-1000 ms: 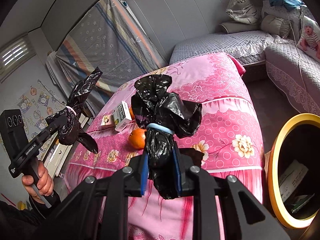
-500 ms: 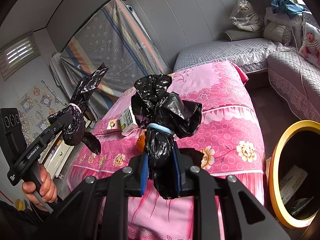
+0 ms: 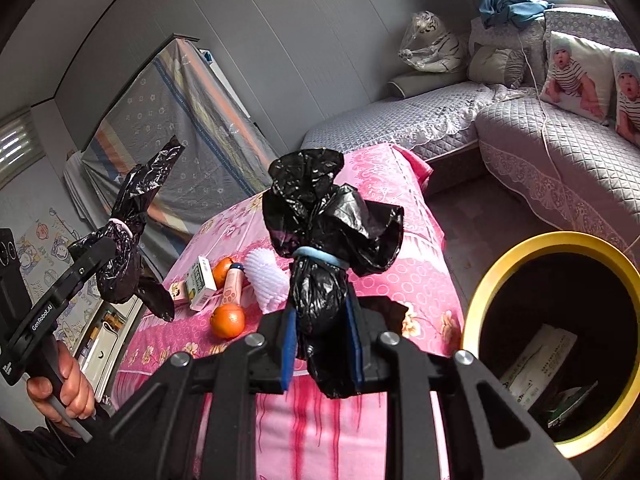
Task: Collect trash
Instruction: 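Carry the black bags over the yellow-rimmed bin with both tools, then open both tools to drop the black bags into the bin, then grasp the white foam mesh sleeve on the bed with the right tool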
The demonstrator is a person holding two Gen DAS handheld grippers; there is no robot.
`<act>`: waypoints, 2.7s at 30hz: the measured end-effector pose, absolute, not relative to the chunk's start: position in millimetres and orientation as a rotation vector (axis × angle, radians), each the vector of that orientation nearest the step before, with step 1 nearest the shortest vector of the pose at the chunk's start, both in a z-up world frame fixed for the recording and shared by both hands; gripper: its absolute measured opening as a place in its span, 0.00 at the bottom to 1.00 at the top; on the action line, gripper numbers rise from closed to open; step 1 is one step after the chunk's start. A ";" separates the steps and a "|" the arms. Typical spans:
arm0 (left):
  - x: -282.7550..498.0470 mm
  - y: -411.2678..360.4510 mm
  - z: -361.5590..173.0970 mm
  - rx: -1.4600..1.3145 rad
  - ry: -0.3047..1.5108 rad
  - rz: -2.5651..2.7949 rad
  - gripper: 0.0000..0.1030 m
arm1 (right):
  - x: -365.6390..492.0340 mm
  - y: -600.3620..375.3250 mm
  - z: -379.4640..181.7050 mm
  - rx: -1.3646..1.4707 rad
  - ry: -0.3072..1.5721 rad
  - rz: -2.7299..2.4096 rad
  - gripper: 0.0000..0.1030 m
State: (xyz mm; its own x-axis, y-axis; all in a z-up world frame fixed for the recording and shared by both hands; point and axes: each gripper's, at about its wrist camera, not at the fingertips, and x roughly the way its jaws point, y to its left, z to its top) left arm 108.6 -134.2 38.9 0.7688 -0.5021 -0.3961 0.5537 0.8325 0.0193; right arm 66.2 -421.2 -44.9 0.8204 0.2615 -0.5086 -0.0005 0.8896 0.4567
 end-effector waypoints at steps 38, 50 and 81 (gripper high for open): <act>127.1 -386.0 -43.8 0.297 0.565 -1.011 0.18 | 5.6 -570.5 -125.6 0.656 0.643 -0.334 0.19; 151.6 -424.7 -89.0 0.293 0.728 -1.038 0.20 | 4.4 -581.8 -141.6 0.720 0.681 -0.354 0.20; 144.6 -98.8 52.7 -0.243 0.189 -0.592 0.92 | 100.4 -402.8 -69.0 0.187 0.649 0.076 0.59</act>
